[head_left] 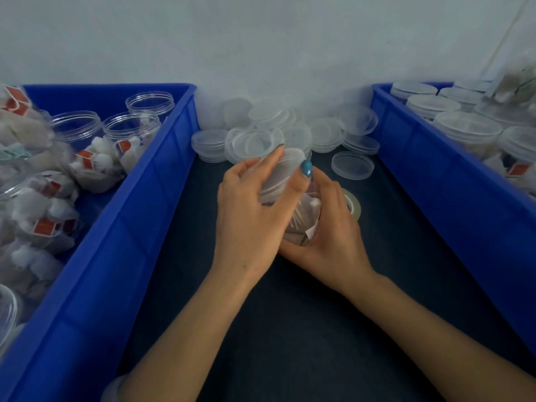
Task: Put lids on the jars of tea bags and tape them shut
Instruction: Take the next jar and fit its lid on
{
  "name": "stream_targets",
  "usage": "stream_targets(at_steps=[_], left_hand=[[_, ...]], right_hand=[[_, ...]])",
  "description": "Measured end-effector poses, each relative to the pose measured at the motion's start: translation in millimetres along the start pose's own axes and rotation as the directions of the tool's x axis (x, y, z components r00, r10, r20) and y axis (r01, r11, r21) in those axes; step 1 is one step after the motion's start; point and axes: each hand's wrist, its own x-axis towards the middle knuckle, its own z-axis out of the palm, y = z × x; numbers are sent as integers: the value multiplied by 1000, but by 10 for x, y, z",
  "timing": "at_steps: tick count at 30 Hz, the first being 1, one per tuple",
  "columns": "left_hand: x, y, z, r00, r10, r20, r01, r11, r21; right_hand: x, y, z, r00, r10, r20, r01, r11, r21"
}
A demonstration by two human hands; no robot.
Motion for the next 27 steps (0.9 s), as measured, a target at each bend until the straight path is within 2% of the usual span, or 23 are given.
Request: stream_targets(at_steps=[5,10,14,18,21,22,24,26,27], left_hand=[[40,-8,-31,999,35,15,-34,996,-81],[92,-18,-89,994,58,97,-41,984,-171],[117,-51,-144,979,99,179,-60,976,-207],[174,-154,-222,951,126,282,-36,952,-304],[185,-246,-199,964,54,260,49,926,-374],[178,-259,-180,971,30,236,73,908,-412],[169,-272,-157,986,7,169,74,880,-469],[176,-262,-142,993,21,119,38,884,-466],[177,-246,-132,993,31,111,23,890,-456]], right_hand=[[60,30,-74,996,-4,94,-10,989,149],[115,70,-182,952,34,303,-143,928,344],[148,73,-230,905,26,425,-252,837,485],[193,142,-255,810,59,583,-432,733,526],[187,134,-254,742,70,666,-544,643,539],[178,109,-240,751,85,654,-542,644,540],[160,56,-194,826,158,542,-473,716,513],[133,6,-140,924,208,321,-333,851,406],[111,-28,-116,957,215,194,-265,920,290]])
